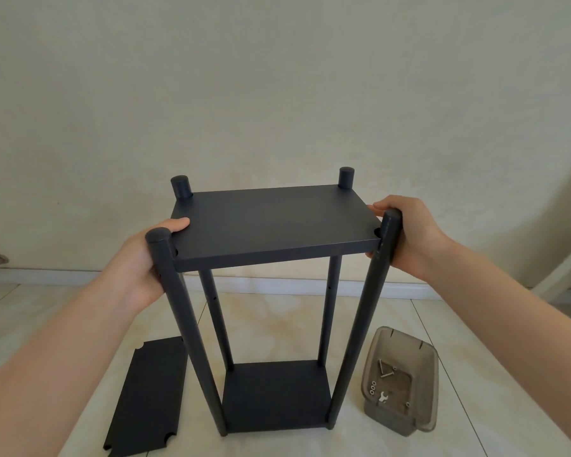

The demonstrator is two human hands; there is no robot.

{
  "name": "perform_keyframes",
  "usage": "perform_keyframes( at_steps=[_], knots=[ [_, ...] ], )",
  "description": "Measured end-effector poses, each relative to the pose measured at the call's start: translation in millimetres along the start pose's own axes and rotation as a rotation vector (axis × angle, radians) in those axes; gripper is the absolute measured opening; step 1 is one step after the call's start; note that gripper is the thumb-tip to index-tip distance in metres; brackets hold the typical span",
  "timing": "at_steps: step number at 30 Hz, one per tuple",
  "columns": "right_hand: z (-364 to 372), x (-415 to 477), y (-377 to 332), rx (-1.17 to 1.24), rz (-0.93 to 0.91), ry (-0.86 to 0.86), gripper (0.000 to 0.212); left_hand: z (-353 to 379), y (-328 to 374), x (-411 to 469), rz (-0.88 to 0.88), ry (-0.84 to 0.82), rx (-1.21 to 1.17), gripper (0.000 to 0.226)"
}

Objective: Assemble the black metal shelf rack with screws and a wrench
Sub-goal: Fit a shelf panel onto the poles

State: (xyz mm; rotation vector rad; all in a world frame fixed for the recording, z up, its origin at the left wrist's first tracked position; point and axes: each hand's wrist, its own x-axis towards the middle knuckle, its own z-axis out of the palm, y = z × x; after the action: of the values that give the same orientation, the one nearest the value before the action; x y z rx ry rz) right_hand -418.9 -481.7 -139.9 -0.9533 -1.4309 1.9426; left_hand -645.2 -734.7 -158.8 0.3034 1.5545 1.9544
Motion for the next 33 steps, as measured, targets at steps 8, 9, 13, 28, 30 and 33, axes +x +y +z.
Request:
perform_keyframes(
  at_steps=[8,9,13,28,30,33],
  knots=[
    [3.8,0.8,9.3,0.023,-0.056,0.071,0.046,0.4,-4.1,-3.3,-0.014,0.025,-0.007,0.017],
    [3.4,0.8,10.3,0.030,-0.051,0.063,0.045,0.7,-4.0,-4.1,-0.020,0.025,-0.008,0.020],
    [1.1,-0.3,9.2,0.048,-0.003,0.024,0.020,0.3,-3.6,-4.9,-0.026,0.031,-0.008,0.023],
    [-6.7,14.8,38.3,0.099,0.173,-0.040,0.015,-0.7,-10.3,-4.6,-0.053,0.022,-0.012,0.027],
    [-7.8,15.8,41.6,0.099,0.174,-0.029,0.015,-1.8,-11.8,-4.6,-0.053,0.011,-0.009,0.029],
    [-9.5,18.5,42.2,0.106,0.168,-0.013,0.015,-1.9,-15.5,-3.8,-0.054,0.029,-0.007,0.037]
  ],
)
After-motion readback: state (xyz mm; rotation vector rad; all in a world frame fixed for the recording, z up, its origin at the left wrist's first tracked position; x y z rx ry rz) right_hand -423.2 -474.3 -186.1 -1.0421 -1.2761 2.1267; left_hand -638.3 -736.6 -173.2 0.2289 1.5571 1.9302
